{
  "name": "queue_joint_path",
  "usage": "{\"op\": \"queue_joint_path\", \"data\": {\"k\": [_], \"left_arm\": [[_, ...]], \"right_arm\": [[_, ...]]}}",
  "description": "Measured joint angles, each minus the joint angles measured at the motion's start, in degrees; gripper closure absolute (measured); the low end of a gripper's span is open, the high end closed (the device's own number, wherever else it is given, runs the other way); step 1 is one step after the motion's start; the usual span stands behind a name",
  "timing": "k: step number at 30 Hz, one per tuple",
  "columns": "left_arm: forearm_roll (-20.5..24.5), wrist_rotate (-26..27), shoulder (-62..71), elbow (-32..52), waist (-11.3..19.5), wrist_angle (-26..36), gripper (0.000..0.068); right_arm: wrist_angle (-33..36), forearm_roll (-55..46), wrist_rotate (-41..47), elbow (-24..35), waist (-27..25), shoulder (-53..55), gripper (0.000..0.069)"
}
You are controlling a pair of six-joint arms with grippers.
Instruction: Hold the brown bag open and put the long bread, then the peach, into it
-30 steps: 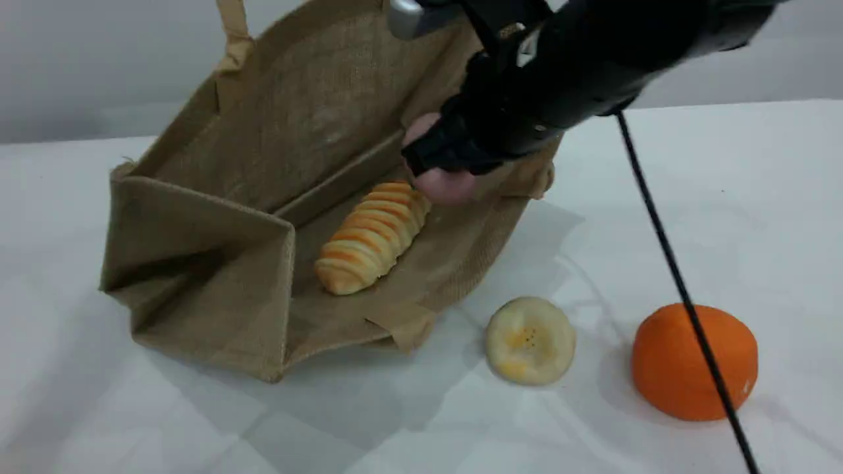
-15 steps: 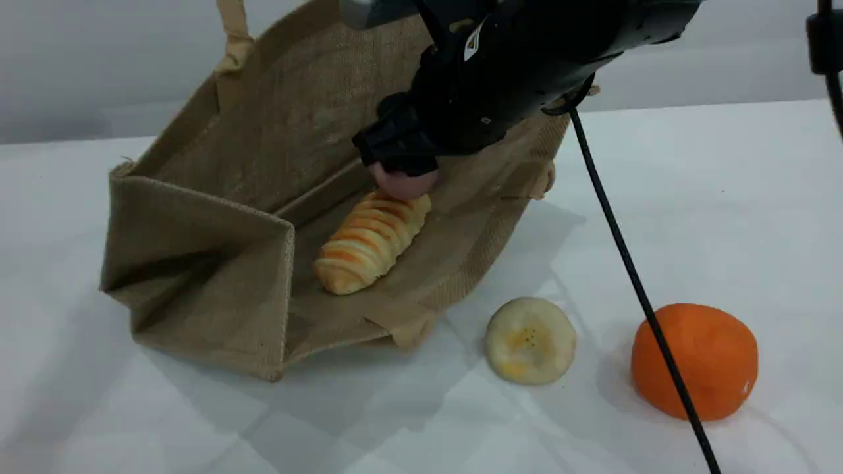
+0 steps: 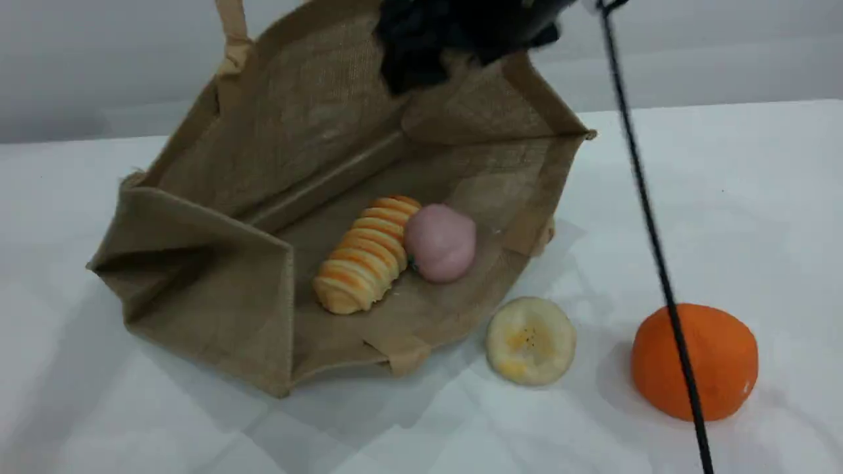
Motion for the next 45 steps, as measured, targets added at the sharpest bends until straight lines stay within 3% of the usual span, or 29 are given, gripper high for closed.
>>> {"op": "queue_joint_path", "data": {"k": [9,15,20,23,29,31,38,45], "left_arm": [[0.0,0.0,0.0,0.0,0.0,0.0,0.0583],[-1.5,0.0,0.0,0.0,0.0,0.0,0.0583],[-2.0,0.2,0.0,0.0,0.0,0.0,0.0576],[-2.0,1.5,0.0,0.0,0.0,-0.2,0.0513],[-1.8,2.3,-0.1,0.0,0.0,-0.3,0.0251],[-1.7,2.2,-0.1,0.0,0.0,-0.3,0.0198],[-0.1,-5.0,-4.2,-0.4,0.0,0.0,0.0167],[9.8,-14.7,-13.3,-0.4,0.0,0.1,0.0166]], "right_arm": [[13.8,-3.5,0.0,0.0,-11.3,-14.1,0.0113],[18.6,-5.3,-0.1,0.0,-19.6,-21.3,0.0113],[20.1,-5.3,-0.2,0.0,-23.3,-22.5,0.0113],[20.2,-5.3,-0.1,0.0,-23.3,-22.5,0.0115],[20.4,-5.3,-0.1,0.0,-23.3,-23.0,0.0116],[20.5,-5.3,-0.1,0.0,-23.3,-23.7,0.0116],[29.5,-5.3,-0.1,-5.4,-23.2,-27.1,0.0116],[43.3,-2.9,-0.5,-15.6,-23.2,-32.3,0.0116]]}}
